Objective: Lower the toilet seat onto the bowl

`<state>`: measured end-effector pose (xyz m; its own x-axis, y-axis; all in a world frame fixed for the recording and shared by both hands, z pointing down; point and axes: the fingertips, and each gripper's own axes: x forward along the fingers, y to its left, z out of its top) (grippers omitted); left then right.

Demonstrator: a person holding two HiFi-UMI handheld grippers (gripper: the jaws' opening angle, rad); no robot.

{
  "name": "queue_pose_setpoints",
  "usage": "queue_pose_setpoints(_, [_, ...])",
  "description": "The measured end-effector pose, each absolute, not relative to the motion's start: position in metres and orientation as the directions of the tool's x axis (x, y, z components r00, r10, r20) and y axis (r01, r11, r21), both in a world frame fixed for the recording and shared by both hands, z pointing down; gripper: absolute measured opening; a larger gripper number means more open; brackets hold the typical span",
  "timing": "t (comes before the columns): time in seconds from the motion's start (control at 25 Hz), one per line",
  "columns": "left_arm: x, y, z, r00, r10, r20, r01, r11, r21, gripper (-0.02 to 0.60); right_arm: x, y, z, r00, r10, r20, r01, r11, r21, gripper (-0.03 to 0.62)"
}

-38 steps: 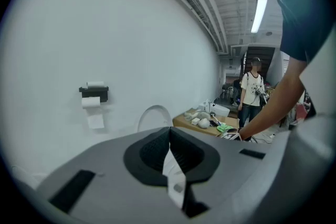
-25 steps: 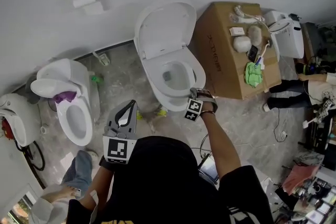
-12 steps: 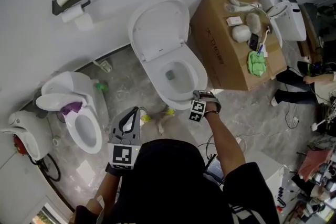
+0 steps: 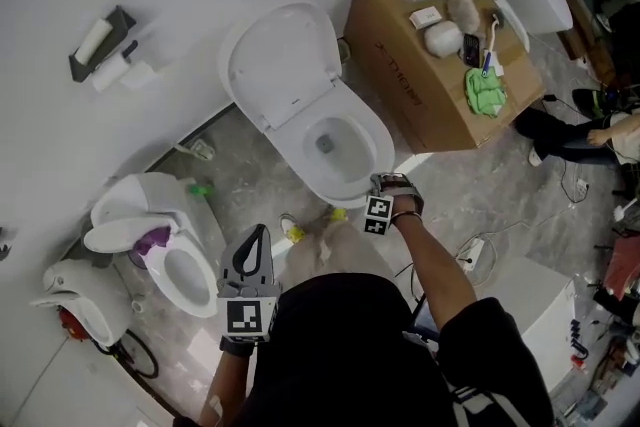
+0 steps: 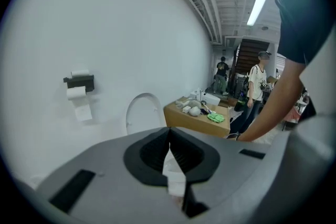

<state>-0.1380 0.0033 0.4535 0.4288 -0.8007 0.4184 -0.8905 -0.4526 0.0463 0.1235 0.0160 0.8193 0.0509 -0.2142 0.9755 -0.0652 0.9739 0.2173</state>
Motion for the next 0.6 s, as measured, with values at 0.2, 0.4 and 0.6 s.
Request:
queue_pose_setpoints(0.2, [-0.131, 0.005, 0.46, 0.443, -0.766, 0.465, -0.88, -0.471, 0.062, 0.012, 0.129, 0.026, 0.827, 0.065, -0.194, 0.979, -0.105, 0.974, 0.2, 0.186])
queue_pose_setpoints(0.4, [-0.129, 0.011, 0.472, 0.461, -0.731, 0.503, -0.863, -0.501, 0.064, 0.012, 0.127, 0.026, 0.831, 0.057, -0.182, 0.982, -0.132, 0.973, 0.188, 0.192])
queue_pose_setpoints(0.6, [-0.122, 0.008, 0.472, 0.468, -0.73, 0.497, -0.861, -0.504, 0.07, 0.012, 0.129, 0.031, 0.837, 0.051, -0.165, 0.985, -0.153, 0.973, 0.171, 0.196])
